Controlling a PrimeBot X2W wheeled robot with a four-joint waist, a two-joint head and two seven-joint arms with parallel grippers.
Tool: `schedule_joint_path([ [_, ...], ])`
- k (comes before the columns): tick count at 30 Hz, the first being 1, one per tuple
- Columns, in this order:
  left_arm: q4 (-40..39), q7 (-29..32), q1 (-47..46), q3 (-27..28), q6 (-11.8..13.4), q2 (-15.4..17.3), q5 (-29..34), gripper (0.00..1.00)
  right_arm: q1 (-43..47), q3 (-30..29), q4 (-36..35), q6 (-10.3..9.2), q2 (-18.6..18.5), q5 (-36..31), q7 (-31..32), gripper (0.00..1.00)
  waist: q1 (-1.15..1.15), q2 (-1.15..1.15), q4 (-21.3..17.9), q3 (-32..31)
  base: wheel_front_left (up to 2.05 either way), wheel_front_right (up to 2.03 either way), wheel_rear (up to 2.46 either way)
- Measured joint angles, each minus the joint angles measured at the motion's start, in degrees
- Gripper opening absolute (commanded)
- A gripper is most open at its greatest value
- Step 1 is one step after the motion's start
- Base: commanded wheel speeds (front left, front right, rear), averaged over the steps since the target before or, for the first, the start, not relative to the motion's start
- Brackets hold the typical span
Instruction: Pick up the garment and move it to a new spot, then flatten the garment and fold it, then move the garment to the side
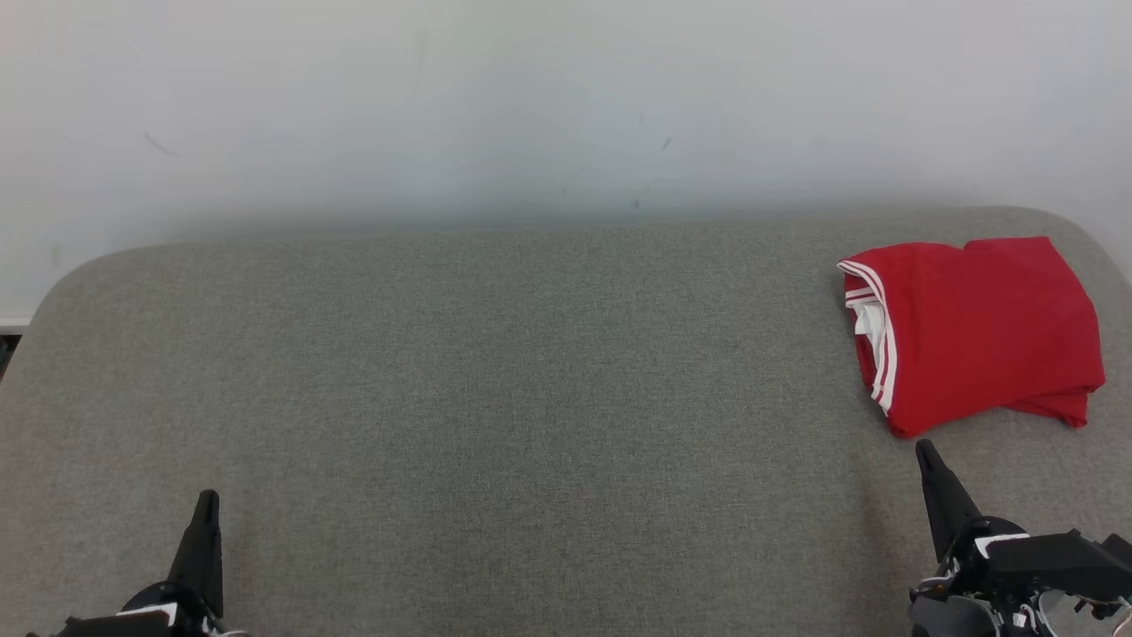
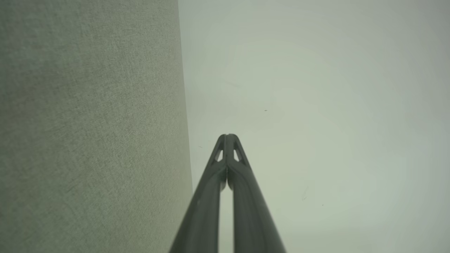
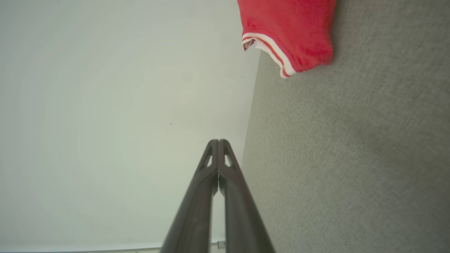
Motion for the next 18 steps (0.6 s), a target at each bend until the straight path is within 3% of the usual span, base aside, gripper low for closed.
schedule_joint_path([
  [18,0.0,0.0,0.0,0.0,0.0,0.0,0.0,0.00,0.0,0.0,0.0,0.01,0.0,0.0,0.0,0.00,0.00,0.00,0.0,0.0,0.00,0.00,0.00],
])
